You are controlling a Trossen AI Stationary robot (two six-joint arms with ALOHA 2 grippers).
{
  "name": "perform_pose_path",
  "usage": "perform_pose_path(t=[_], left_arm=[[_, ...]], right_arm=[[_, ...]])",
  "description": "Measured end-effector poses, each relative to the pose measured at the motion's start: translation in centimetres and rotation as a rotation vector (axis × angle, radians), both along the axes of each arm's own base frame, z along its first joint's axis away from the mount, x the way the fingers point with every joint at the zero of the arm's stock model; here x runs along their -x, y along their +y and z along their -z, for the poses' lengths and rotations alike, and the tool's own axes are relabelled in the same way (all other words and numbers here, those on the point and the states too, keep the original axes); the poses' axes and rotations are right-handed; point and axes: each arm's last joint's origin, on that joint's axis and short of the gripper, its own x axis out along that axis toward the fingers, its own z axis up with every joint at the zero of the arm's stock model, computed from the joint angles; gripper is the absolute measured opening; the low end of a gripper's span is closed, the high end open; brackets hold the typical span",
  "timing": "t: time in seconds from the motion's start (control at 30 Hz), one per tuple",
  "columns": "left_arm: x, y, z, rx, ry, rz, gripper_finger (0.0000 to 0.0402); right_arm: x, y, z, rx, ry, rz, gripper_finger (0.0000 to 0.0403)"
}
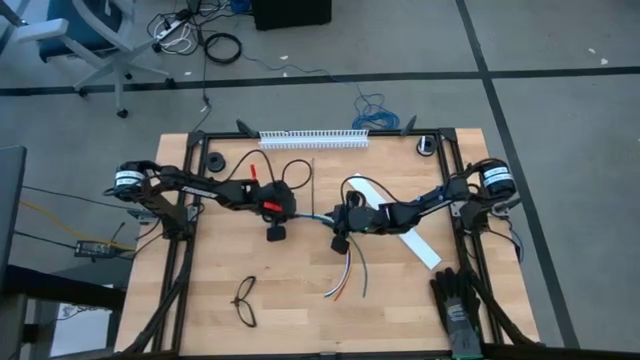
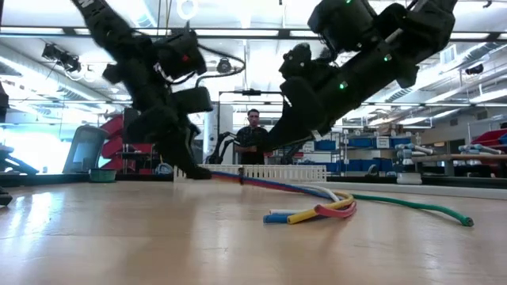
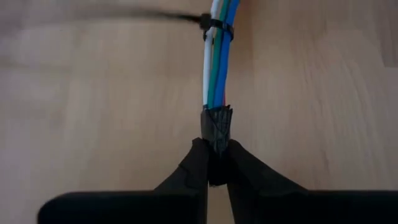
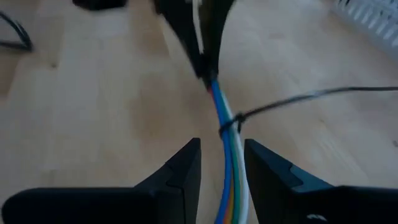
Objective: Ziptie cables
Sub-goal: Put the zip-tied cables in the white cable duct
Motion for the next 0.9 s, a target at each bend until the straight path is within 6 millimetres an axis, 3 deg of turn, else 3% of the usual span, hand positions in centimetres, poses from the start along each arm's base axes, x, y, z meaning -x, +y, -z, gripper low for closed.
perform_pose_path(t=[0.3, 0.5, 0.9], left_arm=[[-2.3, 0.1, -3.9, -0.084, 0.006, 0.038, 0.0039], [-3.0, 0.2, -5.4, -0.114, -0.008, 0.038, 0.0039], [-2.6, 0.2, -5.5, -0.116, 0.055, 0.027, 0.0038]], right_arm=[[-0.2, -1.5, 0.6, 0.006, 0.045, -0.079, 0.0119], [0.0, -2.3, 0.8, 0.018, 0.090, -0.053, 0.0125], [-0.1, -2.1, 0.6, 0.029, 0.054, -0.007, 0.0119]])
